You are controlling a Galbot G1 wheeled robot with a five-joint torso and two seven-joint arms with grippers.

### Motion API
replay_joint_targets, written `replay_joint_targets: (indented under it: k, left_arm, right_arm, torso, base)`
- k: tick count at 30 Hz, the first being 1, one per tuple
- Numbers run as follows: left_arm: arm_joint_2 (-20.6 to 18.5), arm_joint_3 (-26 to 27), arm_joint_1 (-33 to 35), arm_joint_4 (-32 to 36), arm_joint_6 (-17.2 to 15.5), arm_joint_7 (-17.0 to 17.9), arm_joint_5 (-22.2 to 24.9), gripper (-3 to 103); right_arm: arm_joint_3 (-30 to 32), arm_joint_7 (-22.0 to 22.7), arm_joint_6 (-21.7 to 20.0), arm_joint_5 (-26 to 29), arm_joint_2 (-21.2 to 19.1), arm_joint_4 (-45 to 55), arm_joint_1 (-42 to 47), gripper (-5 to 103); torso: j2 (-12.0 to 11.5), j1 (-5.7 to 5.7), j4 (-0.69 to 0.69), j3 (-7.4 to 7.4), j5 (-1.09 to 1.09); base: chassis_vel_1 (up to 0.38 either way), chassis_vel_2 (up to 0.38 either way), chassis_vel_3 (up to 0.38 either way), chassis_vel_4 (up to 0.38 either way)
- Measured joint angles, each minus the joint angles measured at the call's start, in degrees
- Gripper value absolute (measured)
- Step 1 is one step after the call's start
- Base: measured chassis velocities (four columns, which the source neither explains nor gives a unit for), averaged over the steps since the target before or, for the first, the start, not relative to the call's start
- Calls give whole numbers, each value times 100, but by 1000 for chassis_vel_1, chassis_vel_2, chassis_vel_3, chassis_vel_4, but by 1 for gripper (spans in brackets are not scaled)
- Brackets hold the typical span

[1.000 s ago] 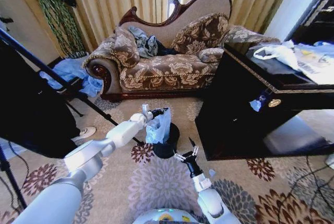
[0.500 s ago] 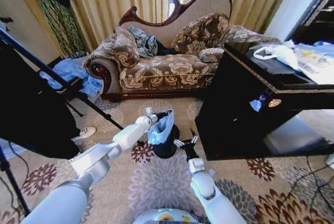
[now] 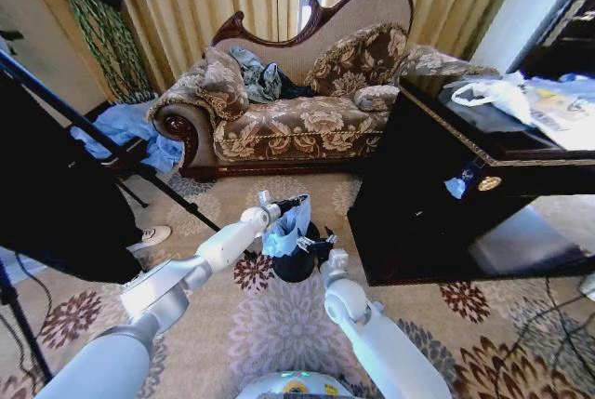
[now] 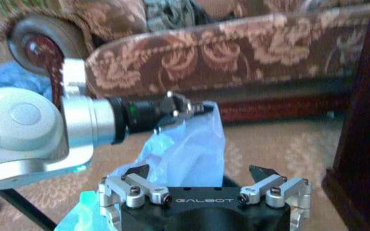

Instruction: Place a garbage bag over the trash bin.

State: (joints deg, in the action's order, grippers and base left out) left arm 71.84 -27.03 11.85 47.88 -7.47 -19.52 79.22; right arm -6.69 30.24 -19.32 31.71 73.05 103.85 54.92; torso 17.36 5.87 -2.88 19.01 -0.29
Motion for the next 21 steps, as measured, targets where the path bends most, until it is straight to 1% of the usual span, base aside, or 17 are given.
replay_joint_targets:
  k: [1, 2, 6, 12, 15, 17, 18, 20, 21]
  left_arm:
    - [-8, 7, 0, 12, 0, 5, 1, 0]
    - [-8, 7, 0, 12, 0, 5, 1, 0]
    - [-47, 43, 20, 59, 2, 17, 1, 0]
    - [-44, 77, 83, 111, 16, 23, -9, 0]
    - [-38, 97, 96, 117, 20, 27, -15, 0]
    - [-35, 112, 95, 116, 23, 27, -15, 0]
    - [-35, 112, 95, 116, 23, 27, -15, 0]
    - [-31, 137, 101, 115, 23, 30, -16, 0]
    - [-31, 137, 101, 115, 23, 30, -16, 0]
  right_arm:
    - [-47, 111, -107, 117, 34, -30, -81, 100]
    - [-47, 111, -107, 117, 34, -30, -81, 100]
    - [-210, 547, -397, 591, 119, -47, -405, 100]
    - [-371, 747, -550, 878, 180, -80, -661, 100]
    - [-438, 790, -582, 882, 286, -296, -740, 100]
    - [-471, 769, -581, 757, 414, -601, -800, 100]
    - [-471, 769, -581, 757, 414, -601, -800, 100]
    - [-455, 646, -563, 382, 548, -1073, -873, 100]
    - [-455, 646, -563, 382, 548, -1073, -873, 100]
  torso:
    - [0, 0, -1, 0, 0]
    - [0, 0, -1, 0, 0]
    - [0, 0, 0, 0, 0]
    - [0, 0, -1, 0, 0]
    - [0, 0, 0, 0, 0]
    - [0, 0, 0, 0, 1]
    - [0, 0, 0, 0, 1]
    - [0, 0, -1, 0, 1]
    - [0, 0, -1, 0, 1]
  base:
    - [0, 0, 0, 0]
    - [0, 0, 0, 0]
    - [0, 0, 0, 0]
    - [0, 0, 0, 0]
    - [0, 0, 0, 0]
    - [0, 0, 0, 0]
    - [0, 0, 0, 0]
    - [0, 0, 0, 0]
    - [0, 0, 0, 0]
